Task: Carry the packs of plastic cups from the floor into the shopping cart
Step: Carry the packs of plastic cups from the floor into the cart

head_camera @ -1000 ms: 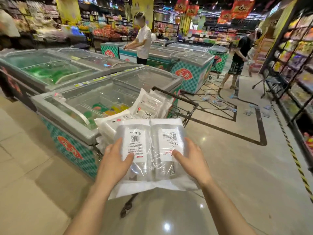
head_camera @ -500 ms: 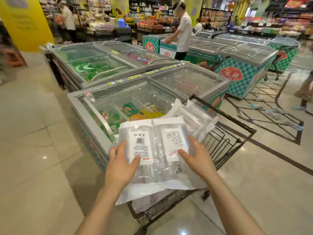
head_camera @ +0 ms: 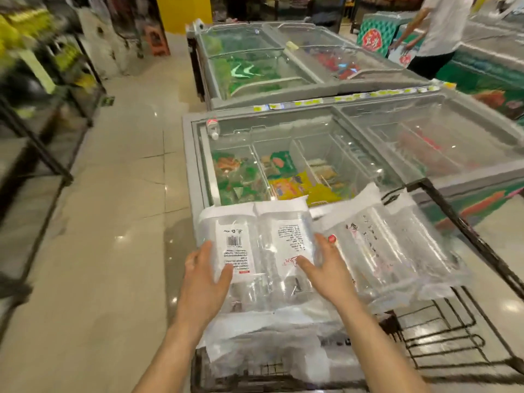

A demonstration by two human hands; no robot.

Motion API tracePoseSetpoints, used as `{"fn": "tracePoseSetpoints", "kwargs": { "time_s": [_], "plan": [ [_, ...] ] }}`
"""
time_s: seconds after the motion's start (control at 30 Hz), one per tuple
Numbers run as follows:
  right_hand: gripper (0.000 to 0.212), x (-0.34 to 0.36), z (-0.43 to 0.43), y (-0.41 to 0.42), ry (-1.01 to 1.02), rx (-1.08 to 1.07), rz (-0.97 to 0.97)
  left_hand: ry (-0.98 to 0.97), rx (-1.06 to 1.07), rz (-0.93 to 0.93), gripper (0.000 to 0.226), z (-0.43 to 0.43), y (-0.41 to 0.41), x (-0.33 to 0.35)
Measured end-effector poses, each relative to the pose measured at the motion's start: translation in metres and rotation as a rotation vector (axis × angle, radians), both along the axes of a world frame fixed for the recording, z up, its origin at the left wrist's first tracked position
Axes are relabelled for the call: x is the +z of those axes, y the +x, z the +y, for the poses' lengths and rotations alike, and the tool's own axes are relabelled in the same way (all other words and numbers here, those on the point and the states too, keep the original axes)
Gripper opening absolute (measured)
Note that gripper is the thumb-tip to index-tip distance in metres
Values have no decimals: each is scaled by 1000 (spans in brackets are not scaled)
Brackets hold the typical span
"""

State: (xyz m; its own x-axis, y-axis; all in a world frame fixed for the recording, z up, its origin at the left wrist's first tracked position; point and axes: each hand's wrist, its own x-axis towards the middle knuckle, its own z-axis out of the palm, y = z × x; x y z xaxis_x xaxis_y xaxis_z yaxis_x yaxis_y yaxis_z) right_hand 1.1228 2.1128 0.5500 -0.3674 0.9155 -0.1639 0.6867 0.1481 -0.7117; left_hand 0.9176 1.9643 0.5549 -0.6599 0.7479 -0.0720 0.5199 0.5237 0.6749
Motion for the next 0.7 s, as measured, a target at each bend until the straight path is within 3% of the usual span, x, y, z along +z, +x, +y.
{"fn": "tracePoseSetpoints", "kwargs": {
  "time_s": [0.07, 0.2, 0.47, 0.7],
  "plan": [
    [75, -17, 4, -4, -52, 12, -14, -43, 50, -63, 69, 4, 4, -12],
    [77, -41, 5, -9, -89, 11, -79, -92, 65, -19, 71, 10, 5, -33],
    [76, -46, 14, -15, -120, 35, -132, -91, 44, -49, 68, 12, 0, -37],
    [76, -16, 20, -27, 36, 120, -130, -113, -15, 16, 73, 19, -9, -17]
  ]
}}
